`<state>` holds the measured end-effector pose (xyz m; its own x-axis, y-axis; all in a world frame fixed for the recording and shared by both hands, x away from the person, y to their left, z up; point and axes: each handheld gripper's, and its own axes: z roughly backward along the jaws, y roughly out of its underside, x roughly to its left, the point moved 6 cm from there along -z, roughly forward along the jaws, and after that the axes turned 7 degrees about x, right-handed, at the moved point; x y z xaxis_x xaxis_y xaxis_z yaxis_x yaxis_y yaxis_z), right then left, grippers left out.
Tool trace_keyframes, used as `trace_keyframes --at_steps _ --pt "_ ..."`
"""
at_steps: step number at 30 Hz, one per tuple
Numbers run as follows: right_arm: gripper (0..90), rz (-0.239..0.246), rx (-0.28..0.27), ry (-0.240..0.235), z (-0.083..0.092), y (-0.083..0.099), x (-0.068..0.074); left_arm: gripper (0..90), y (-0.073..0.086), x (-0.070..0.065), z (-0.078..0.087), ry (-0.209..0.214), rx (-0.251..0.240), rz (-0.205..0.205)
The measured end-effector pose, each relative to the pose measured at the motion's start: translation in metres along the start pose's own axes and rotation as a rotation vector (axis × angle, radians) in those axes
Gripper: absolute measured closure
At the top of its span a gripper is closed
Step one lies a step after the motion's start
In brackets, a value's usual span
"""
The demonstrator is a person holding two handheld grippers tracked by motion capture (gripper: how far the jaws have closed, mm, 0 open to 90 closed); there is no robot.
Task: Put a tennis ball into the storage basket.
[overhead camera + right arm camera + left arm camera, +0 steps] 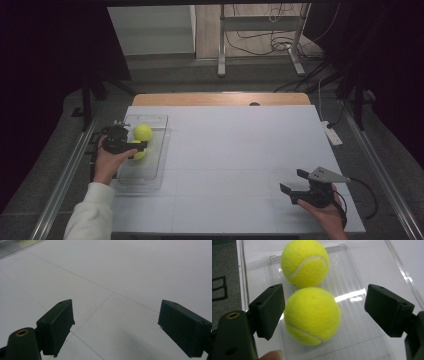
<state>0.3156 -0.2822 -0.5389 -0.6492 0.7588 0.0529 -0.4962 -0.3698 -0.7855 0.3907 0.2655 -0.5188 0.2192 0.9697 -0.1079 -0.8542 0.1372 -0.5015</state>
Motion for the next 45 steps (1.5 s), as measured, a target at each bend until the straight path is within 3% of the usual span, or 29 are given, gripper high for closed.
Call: trace_keyframes --at_steps 20,28,37,45 --pt "13.2 -0.013 -0.006 -0.006 0.001 0.001 -0.002 17.9 -0.002 -0.024 0.025 0.070 -0.137 -0.056" --pt "13.2 -0.015 -0.008 -0.014 0.001 0.000 -0.003 18.5 -0.001 -0.032 0.031 0.089 -0.199 -0.056" --pt "13.1 -0.019 -0.010 -0.015 0.002 0.000 -0.002 18.1 0.009 -0.045 0.046 0.134 -0.246 -0.072" --pt "13.0 -0.014 -0.005 -0.006 0.002 0.001 -0.001 17.4 0.023 -0.066 0.060 0.173 -0.306 -0.124"
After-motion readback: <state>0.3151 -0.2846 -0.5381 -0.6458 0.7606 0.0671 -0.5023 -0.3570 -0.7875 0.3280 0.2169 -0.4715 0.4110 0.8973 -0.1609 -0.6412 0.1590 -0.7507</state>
